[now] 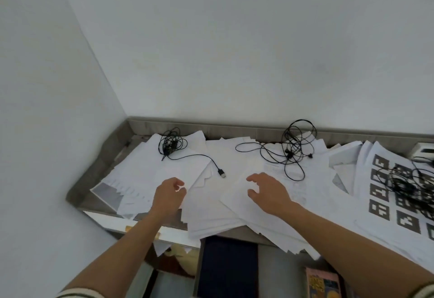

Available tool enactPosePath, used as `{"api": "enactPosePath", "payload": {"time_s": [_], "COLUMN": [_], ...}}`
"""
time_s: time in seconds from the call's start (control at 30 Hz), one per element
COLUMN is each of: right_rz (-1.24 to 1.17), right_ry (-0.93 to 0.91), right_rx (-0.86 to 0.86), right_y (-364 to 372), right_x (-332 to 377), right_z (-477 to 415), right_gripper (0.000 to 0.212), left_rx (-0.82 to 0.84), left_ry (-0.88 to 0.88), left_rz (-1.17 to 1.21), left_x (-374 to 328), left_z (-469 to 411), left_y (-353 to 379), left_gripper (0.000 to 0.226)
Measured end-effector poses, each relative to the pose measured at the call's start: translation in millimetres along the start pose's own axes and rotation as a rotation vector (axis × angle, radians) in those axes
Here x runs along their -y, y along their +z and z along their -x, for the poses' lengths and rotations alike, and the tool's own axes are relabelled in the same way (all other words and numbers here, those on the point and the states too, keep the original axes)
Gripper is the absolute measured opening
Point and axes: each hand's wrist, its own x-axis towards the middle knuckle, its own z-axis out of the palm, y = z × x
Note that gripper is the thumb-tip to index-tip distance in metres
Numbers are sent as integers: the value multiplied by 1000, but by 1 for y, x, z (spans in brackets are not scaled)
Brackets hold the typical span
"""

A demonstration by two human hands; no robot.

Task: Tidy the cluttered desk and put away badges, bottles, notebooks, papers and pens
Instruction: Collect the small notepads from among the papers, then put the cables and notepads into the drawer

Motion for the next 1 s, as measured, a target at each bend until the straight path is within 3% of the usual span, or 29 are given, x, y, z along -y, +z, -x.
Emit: {"api": "enactPosePath", "payload": {"time_s": [0.17,0.33,0.4,0.47,0.53,0.67,0.73,1.0], "right_rz": [89,250,280,295,299,298,300,259], "right_ry": [40,99,78,81,86,85,84,83], "right_rx": [18,-79,-146,-159,-168,-186,-195,-182], "right_y": [22,57,70,73,73,72,73,70], "right_x": [27,0,-6,-7,-9,-9,-9,-10], "right_z": [-54,-58,-54,-55,-57,-58,-59,-57], "right_gripper": [53,73,67,62,61,59,58,64], "left_rx": [-40,53,104,133,150,58,9,-73], "left_ry": [-7,-7,-24,-24,4,85,123,203], "left_rz": [-50,-34,-72,-133,-214,-410,-412,68], "left_x": [16,14,13,9,6,4,3,-36], "left_z": [-75,-143,-170,-191,-206,-215,-217,-185], "left_y": [-40,-51,-44,-34,-21,-4,-2,-19], "left_gripper": [42,97,116,120,109,59,47,19]}}
